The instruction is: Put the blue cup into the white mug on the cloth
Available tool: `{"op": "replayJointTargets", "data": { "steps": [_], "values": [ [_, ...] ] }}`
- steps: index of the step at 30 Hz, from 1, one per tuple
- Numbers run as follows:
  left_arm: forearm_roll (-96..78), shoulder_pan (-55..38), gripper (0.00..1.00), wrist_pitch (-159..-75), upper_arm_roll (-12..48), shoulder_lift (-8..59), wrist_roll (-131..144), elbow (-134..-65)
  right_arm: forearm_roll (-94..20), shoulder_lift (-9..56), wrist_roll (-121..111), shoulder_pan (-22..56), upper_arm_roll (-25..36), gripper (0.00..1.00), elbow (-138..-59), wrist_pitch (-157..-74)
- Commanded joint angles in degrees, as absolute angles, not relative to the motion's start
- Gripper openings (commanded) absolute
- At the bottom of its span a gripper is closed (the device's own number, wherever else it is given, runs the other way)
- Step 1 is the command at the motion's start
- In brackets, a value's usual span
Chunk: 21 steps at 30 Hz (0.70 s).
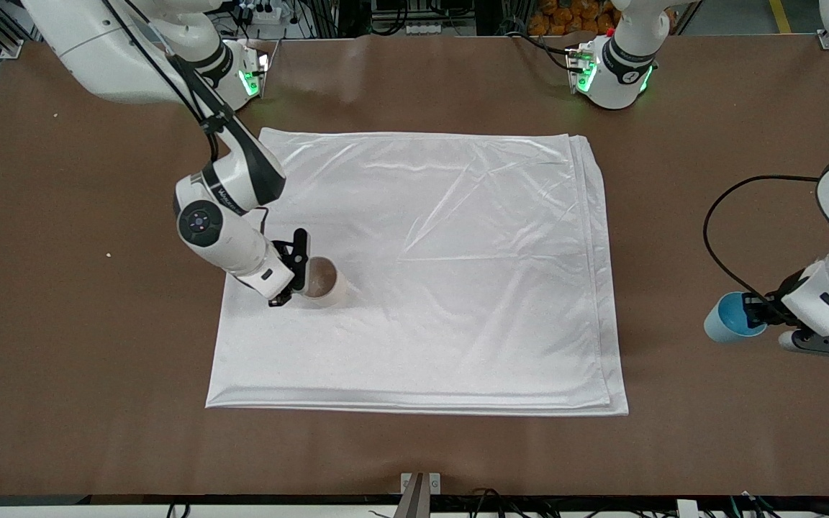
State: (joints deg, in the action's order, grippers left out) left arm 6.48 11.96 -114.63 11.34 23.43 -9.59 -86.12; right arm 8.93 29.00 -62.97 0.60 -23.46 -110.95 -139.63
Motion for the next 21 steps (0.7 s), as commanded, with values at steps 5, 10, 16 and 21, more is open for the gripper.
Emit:
{"op": "replayJointTargets", "data": {
  "steps": [5,10,16,21],
  "values": [
    [3.3,12.5,0.00,-108.4,12.1,22.3,-12.9,-83.9,13.4,27.2,-49.1,7.0,-23.2,0.00,-112.5,-139.2],
    [3.0,9.6,0.00,-105.2,12.4,22.3,-9.9,-82.0,15.5,27.6,-45.6,9.2,-23.2,0.00,-112.4,-139.3],
    [3.0,5.4,0.00,-104.0,12.9,20.7,-3.6,-81.6,15.8,27.9,-41.7,11.6,-23.1,0.02,-112.2,-139.3],
    [2.6,4.2,0.00,-103.9,16.4,20.2,0.2,-81.6,15.9,28.9,-41.7,12.6,-23.1,0.09,-111.9,-139.7]
  ]
}}
